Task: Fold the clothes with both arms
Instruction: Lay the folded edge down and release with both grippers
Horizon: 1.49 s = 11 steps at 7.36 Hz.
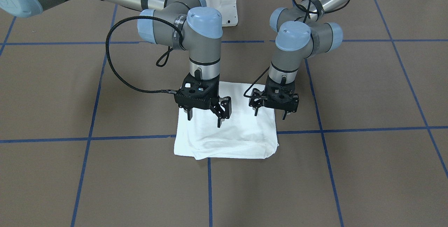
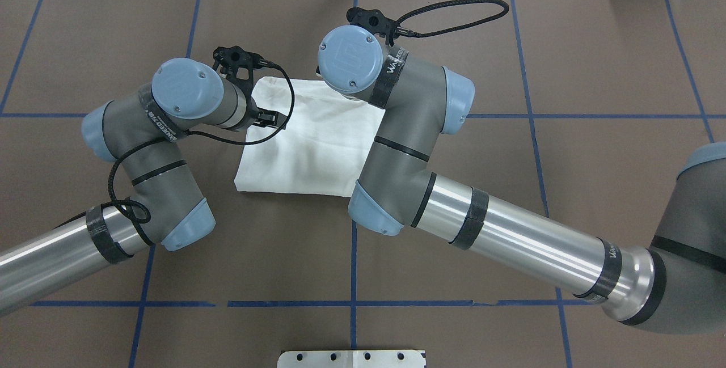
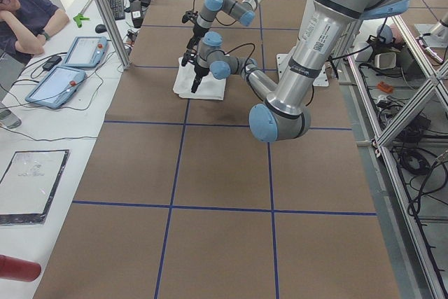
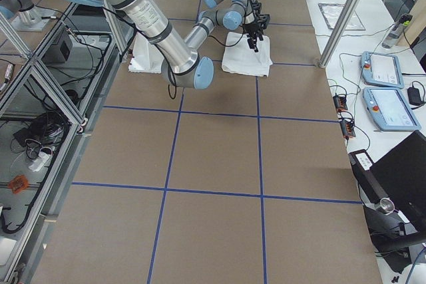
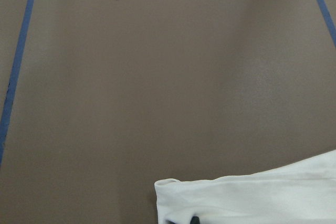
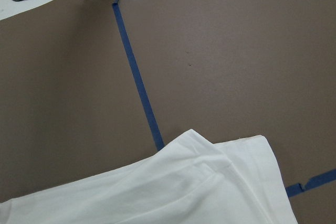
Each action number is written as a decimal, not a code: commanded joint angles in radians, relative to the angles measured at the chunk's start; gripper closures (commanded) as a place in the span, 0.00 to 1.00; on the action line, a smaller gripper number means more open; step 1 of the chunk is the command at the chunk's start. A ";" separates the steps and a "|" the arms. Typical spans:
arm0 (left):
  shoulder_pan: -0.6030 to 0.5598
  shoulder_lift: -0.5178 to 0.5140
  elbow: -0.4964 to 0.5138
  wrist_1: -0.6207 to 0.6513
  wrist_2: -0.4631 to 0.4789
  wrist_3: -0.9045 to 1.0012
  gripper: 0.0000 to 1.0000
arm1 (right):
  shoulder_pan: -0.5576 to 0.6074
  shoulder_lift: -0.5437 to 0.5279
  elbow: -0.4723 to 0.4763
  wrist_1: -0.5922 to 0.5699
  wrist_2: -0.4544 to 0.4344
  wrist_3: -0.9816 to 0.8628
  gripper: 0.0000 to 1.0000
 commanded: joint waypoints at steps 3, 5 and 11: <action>-0.049 -0.088 0.193 -0.080 0.001 -0.045 0.00 | 0.005 -0.021 0.006 0.012 0.001 -0.042 0.00; -0.070 -0.136 0.285 -0.108 0.037 -0.042 0.00 | 0.007 -0.030 0.006 0.018 0.001 -0.044 0.00; -0.350 -0.085 0.222 -0.079 -0.122 0.373 0.00 | 0.188 -0.084 0.029 0.004 0.315 -0.309 0.00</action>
